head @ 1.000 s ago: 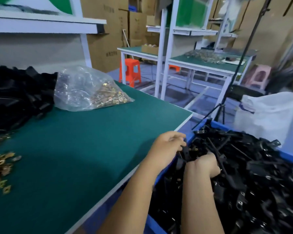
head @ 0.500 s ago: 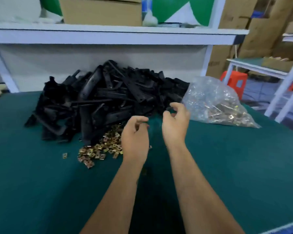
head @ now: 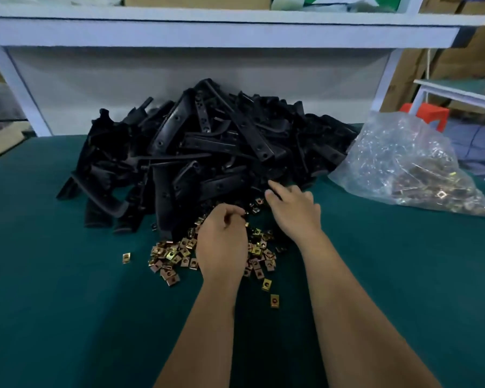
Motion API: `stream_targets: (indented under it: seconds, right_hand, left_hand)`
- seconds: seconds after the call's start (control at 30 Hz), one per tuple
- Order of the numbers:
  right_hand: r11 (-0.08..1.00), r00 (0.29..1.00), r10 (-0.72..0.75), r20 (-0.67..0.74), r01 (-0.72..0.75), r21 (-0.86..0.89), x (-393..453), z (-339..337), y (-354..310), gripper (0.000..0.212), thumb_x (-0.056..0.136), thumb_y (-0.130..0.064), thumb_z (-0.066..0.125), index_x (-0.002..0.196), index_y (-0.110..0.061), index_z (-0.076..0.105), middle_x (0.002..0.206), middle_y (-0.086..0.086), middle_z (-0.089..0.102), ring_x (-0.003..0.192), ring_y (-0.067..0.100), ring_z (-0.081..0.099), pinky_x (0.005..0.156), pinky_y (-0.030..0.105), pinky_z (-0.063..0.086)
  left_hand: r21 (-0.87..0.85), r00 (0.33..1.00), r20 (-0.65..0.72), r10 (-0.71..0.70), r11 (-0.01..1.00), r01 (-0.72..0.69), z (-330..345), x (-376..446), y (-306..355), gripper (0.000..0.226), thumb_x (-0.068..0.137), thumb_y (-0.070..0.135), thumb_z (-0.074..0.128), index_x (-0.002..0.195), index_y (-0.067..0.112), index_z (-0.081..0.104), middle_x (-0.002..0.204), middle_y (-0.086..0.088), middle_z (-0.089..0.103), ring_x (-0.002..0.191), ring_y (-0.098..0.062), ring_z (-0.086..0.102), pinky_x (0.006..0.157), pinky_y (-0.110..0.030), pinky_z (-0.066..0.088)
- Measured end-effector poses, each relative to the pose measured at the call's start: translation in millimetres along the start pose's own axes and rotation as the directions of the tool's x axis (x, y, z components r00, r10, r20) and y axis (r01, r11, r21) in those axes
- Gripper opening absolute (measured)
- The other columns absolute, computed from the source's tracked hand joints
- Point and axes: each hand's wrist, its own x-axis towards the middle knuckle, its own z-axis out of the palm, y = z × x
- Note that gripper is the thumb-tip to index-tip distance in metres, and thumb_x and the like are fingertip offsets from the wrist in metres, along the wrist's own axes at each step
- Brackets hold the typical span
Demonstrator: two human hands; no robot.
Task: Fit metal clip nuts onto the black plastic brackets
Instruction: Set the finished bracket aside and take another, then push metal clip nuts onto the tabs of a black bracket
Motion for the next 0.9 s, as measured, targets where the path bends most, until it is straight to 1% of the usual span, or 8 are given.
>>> stream_targets:
  seconds: [0.07, 0.13, 0.2, 0.3, 0.5, 0.7, 0.83, 0.9]
  right_hand:
    - [0.992, 0.995, -0.004, -0.101, 0.017, 0.128, -3, 1, 1, 0.04, 0.101, -0.049, 0.036, 0.134, -0.036, 0.056, 0.132, -0.003, 0.056, 0.127, 0.027, 0.042, 0.101, 0.042, 0.032]
    - [0.9, 0.961, 0.065, -0.268, 0.06, 0.432, -8, 0, 2, 0.023, 0.099, -0.038, 0.052, 0.105, -0.028, 0.071, 0.099, -0.01, 0.067, 0.106, 0.019, 0.058, 0.087, 0.032, 0.045]
    - [0.784, 0.909, 0.199, -0.366, 0.077, 0.617, -11, -3, 3, 0.013, 0.093, -0.032, 0.063, 0.083, -0.027, 0.069, 0.079, -0.015, 0.064, 0.081, 0.007, 0.062, 0.072, 0.023, 0.047]
    - [0.702, 0.811, 0.353, -0.466, 0.1, 0.705, -15, -7, 6, 0.026, 0.088, -0.03, 0.069, 0.064, -0.022, 0.062, 0.061, -0.012, 0.058, 0.056, 0.0, 0.051, 0.057, 0.014, 0.041]
    - [0.758, 0.84, 0.417, -0.348, -0.11, 0.643, -10, -8, 2, 0.025, 0.092, -0.039, 0.063, 0.086, -0.015, 0.056, 0.07, -0.01, 0.054, 0.061, 0.002, 0.048, 0.049, 0.022, 0.031]
    - [0.797, 0.84, 0.492, -0.231, -0.326, 0.508, 8, -16, -3, 0.044, 0.092, -0.036, 0.063, 0.063, -0.014, 0.04, 0.059, -0.001, 0.046, 0.051, 0.016, 0.044, 0.046, 0.025, 0.027]
    - [0.836, 0.848, 0.48, -0.222, -0.367, 0.407, 6, -11, -12, 0.031, 0.089, -0.032, 0.057, 0.065, -0.016, 0.046, 0.06, -0.002, 0.049, 0.055, 0.018, 0.046, 0.049, 0.025, 0.028]
    - [0.822, 0.844, 0.458, -0.279, -0.283, 0.494, 2, -5, -15, 0.031, 0.086, -0.03, 0.056, 0.063, -0.019, 0.039, 0.057, -0.006, 0.041, 0.051, 0.015, 0.038, 0.048, 0.026, 0.025]
  left_hand:
    - [-0.016, 1.0, 0.008, -0.005, 1.0, 0.005, -1, -1, -1, 0.03, 0.096, 0.019, 0.045, 0.08, 0.037, 0.063, 0.077, 0.028, 0.063, 0.044, -0.001, 0.048, 0.047, -0.025, 0.037]
    - [-0.043, 1.0, 0.015, -0.011, 0.999, 0.011, -1, 0, -1, 0.03, 0.096, 0.018, 0.045, 0.081, 0.036, 0.063, 0.076, 0.024, 0.064, 0.041, -0.002, 0.046, 0.047, -0.025, 0.036]
    - [-0.074, 1.0, 0.026, -0.011, 0.997, 0.013, -2, 0, -1, 0.03, 0.096, 0.017, 0.046, 0.081, 0.036, 0.064, 0.075, 0.018, 0.065, 0.04, -0.003, 0.043, 0.046, -0.025, 0.035]
    - [-0.097, 0.999, 0.039, -0.012, 0.995, 0.016, -4, -2, -1, 0.031, 0.096, 0.016, 0.046, 0.081, 0.035, 0.065, 0.073, 0.01, 0.067, 0.04, -0.003, 0.041, 0.043, -0.024, 0.034]
    - [-0.099, 0.998, 0.06, -0.008, 0.995, 0.014, -6, -5, 1, 0.033, 0.096, 0.013, 0.045, 0.08, 0.034, 0.064, 0.061, 0.02, 0.063, 0.04, -0.001, 0.043, 0.037, -0.016, 0.033]
    - [-0.045, 0.998, 0.055, 0.002, 0.999, 0.001, -4, -3, 0, 0.032, 0.096, 0.015, 0.045, 0.08, 0.035, 0.063, 0.069, 0.022, 0.064, 0.04, -0.001, 0.044, 0.042, -0.021, 0.035]
    - [0.0, 0.999, 0.04, 0.0, 1.0, 0.0, -1, -1, -2, 0.03, 0.095, 0.017, 0.045, 0.081, 0.036, 0.063, 0.068, 0.022, 0.064, 0.04, -0.001, 0.045, 0.05, -0.025, 0.036]
    - [0.011, 0.999, 0.039, 0.003, 1.0, -0.003, -1, 0, -3, 0.029, 0.094, 0.017, 0.045, 0.081, 0.036, 0.063, 0.072, 0.024, 0.064, 0.041, -0.001, 0.046, 0.051, -0.026, 0.036]
